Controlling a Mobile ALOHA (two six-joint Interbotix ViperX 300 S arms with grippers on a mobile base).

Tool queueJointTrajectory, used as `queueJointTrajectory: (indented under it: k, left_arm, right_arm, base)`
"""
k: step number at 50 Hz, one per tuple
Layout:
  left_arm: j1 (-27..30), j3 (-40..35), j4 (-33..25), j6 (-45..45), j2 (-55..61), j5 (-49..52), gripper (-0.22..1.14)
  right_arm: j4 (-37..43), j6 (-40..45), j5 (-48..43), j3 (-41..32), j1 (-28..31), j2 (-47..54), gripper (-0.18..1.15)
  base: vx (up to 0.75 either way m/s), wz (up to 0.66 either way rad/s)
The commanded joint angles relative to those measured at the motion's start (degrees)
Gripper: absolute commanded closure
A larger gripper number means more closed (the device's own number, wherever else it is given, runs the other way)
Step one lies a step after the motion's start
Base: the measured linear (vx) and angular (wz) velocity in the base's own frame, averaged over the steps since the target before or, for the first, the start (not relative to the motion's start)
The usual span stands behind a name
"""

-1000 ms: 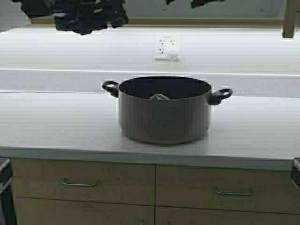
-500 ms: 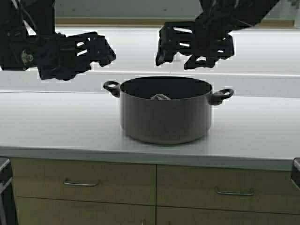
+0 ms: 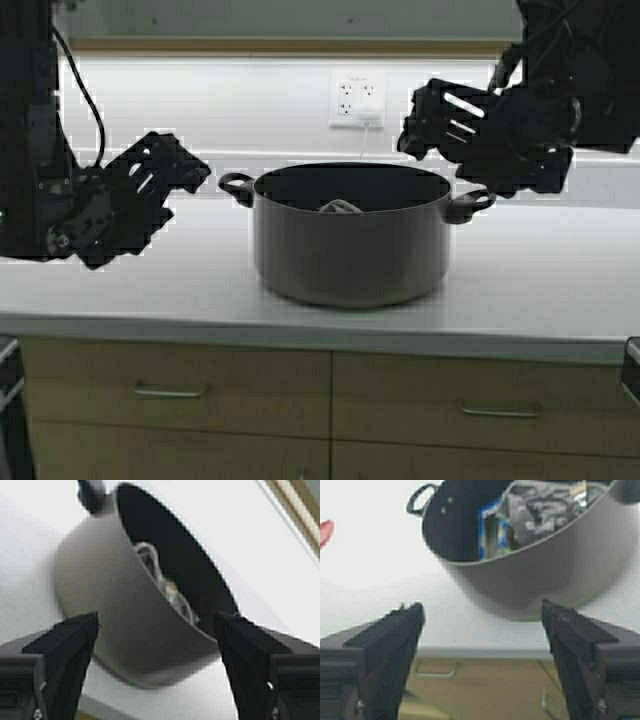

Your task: Open the cabinet, put the pot inside, then close it

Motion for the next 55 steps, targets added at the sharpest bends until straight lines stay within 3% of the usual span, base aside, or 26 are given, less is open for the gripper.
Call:
queueJointTrajectory:
  k: [1,15,20,27,41,55]
  left_arm:
    - [1.05,-3.52,0.00,-4.13,3.69,-2.81,-0.07]
    - [5.19,-9.58,0.70,-6.33,8.17,-3.16,-0.07]
    - [6.59,-11.78,2.72,-6.50,9.58,-3.16,-0.07]
    - [8.09,-14.50,6.15,-7.03,12.48,-3.25,-0.07]
    - [10.55,-17.93,7.47,-8.88,13.97,-3.96,-0.07]
    - [11.34,-20.92,9.93,-9.14,14.50,-3.96,-0.07]
  right_arm:
    - [-0.44,7.47,-11.16,1.23,-0.26,6.68,-0.03]
    - [-4.31,32.70,-42.98,-1.85,-7.21,32.08,-0.03]
    - [-7.29,39.02,-43.68,-5.71,-9.05,38.41,-0.03]
    - [-12.04,39.55,-44.38,-10.99,-10.63,40.25,-0.03]
    - [-11.34,39.73,-44.38,-12.39,-17.84,39.99,-0.03]
    - [-6.68,39.81,-44.47,-13.62,-18.19,40.69,-0.04]
  base:
    - [0.00,0.00]
    - [0.00,0.00]
    - [0.00,0.00]
    - [0.00,0.00]
    - [0.01,0.01]
    - [0.04,0.02]
